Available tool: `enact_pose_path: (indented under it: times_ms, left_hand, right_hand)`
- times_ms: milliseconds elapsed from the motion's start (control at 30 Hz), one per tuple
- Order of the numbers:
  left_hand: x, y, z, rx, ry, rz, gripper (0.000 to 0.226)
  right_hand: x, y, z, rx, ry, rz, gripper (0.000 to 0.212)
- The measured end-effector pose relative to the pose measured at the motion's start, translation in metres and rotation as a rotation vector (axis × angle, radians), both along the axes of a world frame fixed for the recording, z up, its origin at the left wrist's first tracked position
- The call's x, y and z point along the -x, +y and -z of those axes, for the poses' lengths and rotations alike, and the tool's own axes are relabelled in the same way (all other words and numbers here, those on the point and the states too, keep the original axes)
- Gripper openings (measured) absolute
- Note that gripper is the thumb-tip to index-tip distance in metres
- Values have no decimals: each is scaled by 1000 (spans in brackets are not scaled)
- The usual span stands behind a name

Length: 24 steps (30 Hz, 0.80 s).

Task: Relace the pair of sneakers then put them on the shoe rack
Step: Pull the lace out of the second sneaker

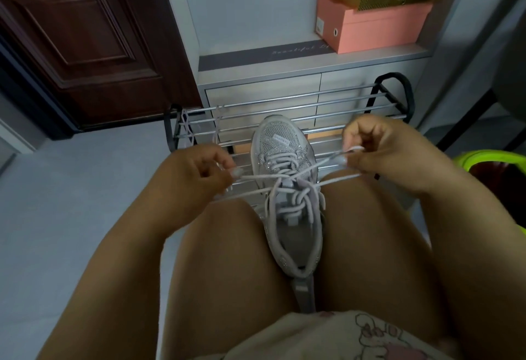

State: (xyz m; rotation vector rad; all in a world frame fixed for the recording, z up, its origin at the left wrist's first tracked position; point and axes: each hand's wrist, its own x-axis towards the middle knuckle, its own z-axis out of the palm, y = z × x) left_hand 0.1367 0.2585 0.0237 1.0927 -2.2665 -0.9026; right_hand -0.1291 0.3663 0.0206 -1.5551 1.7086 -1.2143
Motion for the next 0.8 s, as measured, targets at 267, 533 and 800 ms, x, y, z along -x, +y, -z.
enact_pose_path:
  times_ms: [267, 533, 800]
  left_hand:
    - [16, -5, 34, 130, -195, 184, 22]
    - [16, -1, 36, 114, -98, 160, 24]
    - [-7, -3, 19, -114, 207, -270, 25]
  right_hand:
    - [-25, -4, 12, -109, 441, -47, 8]
    - [-28, -8, 24, -52, 352, -78, 17]
    - [-4, -5, 12, 157, 31, 424, 29]
